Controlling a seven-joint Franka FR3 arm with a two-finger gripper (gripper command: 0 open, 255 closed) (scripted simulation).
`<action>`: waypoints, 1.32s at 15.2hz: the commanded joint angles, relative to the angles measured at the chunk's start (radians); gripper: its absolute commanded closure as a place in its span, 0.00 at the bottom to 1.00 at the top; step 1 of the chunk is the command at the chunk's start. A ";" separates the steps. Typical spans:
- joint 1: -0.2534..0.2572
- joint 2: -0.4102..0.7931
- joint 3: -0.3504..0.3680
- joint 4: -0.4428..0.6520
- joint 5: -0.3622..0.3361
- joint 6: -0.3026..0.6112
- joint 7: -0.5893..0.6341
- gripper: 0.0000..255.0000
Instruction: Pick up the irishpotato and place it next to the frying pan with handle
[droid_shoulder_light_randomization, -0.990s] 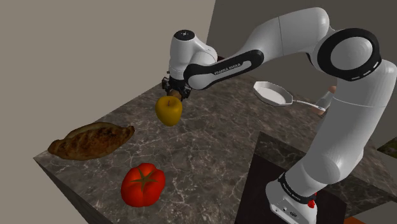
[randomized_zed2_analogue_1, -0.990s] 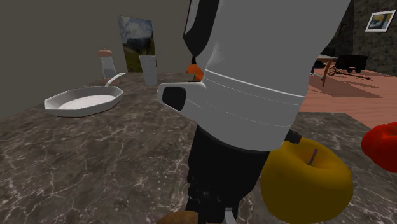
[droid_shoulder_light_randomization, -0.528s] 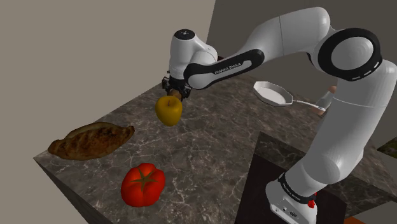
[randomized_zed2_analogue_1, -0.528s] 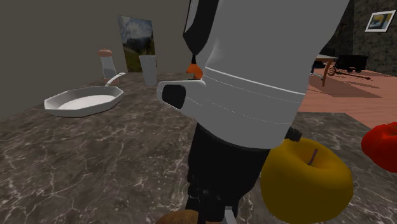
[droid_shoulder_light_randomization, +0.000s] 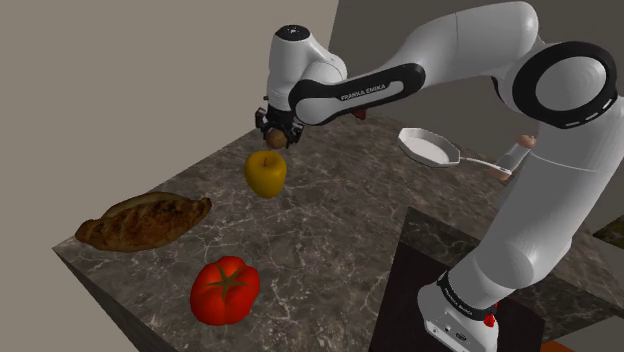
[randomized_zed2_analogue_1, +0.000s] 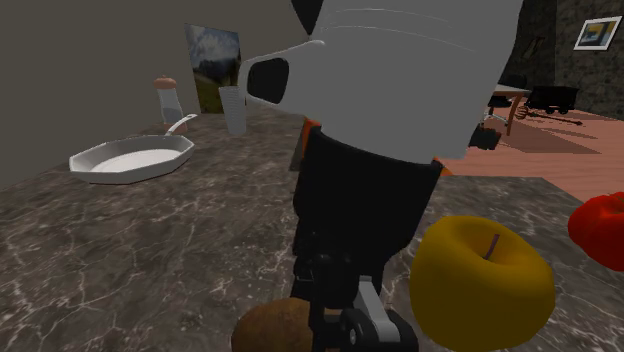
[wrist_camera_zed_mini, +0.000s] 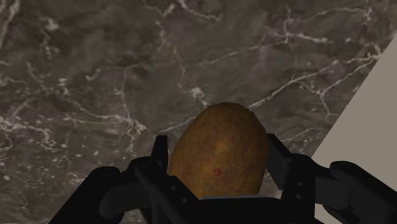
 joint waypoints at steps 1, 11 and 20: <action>-0.002 -0.010 0.004 0.012 0.012 -0.019 -0.011 1.00; -0.010 -0.056 0.022 0.088 0.066 -0.125 -0.066 1.00; -0.077 -0.163 0.016 0.033 0.147 -0.133 -0.168 1.00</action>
